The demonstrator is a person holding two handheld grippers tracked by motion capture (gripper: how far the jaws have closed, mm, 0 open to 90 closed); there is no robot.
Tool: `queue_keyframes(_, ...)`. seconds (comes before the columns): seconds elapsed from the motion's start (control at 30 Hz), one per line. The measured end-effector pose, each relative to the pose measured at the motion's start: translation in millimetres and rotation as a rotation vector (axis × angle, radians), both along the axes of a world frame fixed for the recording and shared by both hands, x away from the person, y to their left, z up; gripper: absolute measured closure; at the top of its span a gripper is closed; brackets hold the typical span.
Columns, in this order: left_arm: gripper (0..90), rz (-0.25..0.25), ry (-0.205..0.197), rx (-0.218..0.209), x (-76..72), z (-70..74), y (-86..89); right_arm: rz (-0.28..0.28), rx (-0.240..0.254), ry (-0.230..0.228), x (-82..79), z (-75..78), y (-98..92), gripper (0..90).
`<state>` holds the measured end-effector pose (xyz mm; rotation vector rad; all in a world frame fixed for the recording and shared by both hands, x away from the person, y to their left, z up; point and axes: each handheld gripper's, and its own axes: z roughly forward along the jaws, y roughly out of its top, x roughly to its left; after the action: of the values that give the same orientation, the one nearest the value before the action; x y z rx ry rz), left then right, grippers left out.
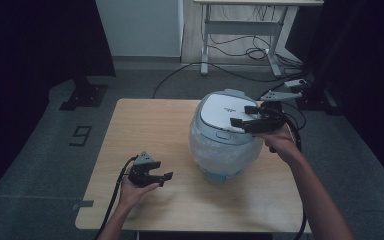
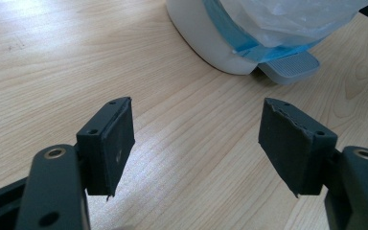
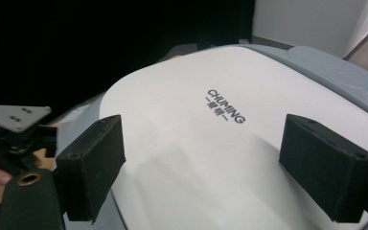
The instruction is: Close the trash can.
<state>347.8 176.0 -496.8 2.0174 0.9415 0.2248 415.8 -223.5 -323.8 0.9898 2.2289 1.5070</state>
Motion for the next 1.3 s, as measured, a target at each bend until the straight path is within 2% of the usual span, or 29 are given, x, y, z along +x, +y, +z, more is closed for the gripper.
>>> queue_keyframes(0.1,28.0,0.003,0.002,0.0,0.5,-0.5,0.3,-0.032,-0.048,-0.035,-0.6,-0.8,7.0,17.5)
queue_keyframes(0.13,27.9,0.003,0.004,0.001,0.7,-0.9,0.4,-0.048,-0.085,-0.058,-1.5,-1.1,10.2,17.8)
queue_keyframes(0.2,27.9,0.005,0.005,0.004,0.9,-1.5,0.2,-0.072,-0.1,-0.062,-2.4,-0.7,14.9,18.9)
queue_keyframes(0.33,28.0,0.005,0.007,0.003,0.3,-1.0,0.6,-0.067,-0.101,-0.061,-3.3,-0.5,15.5,24.4)
queue_keyframes(0.5,28.0,0.01,0.009,0.003,-0.7,-1.4,1.4,-0.102,-0.104,-0.057,-7.4,-0.6,17.9,25.0)
queue_keyframes(0.8,28.0,0.011,0.014,0.007,-0.4,-2.8,0.5,-0.126,-0.125,-0.048,-9.3,1.1,20.8,27.0)
queue_keyframes(0.83,28.0,0.011,0.015,0.006,-0.4,-2.8,0.7,-0.135,-0.154,-0.057,-10.4,0.2,22.5,28.3)
queue_keyframes(0.87,28.0,0.012,0.014,0.007,-0.3,-2.8,1.0,-0.138,-0.155,-0.064,-11.3,-0.1,23.0,28.3)
queue_keyframes(1.23,28.0,0.017,0.013,0.006,0.4,-2.7,3.8,-0.154,-0.118,-0.086,-15.5,-4.0,20.8,28.2)
queue_keyframes(1.3,28.0,0.019,0.014,0.006,1.2,-3.5,4.9,-0.149,-0.112,-0.086,-16.9,-4.4,18.2,24.2)
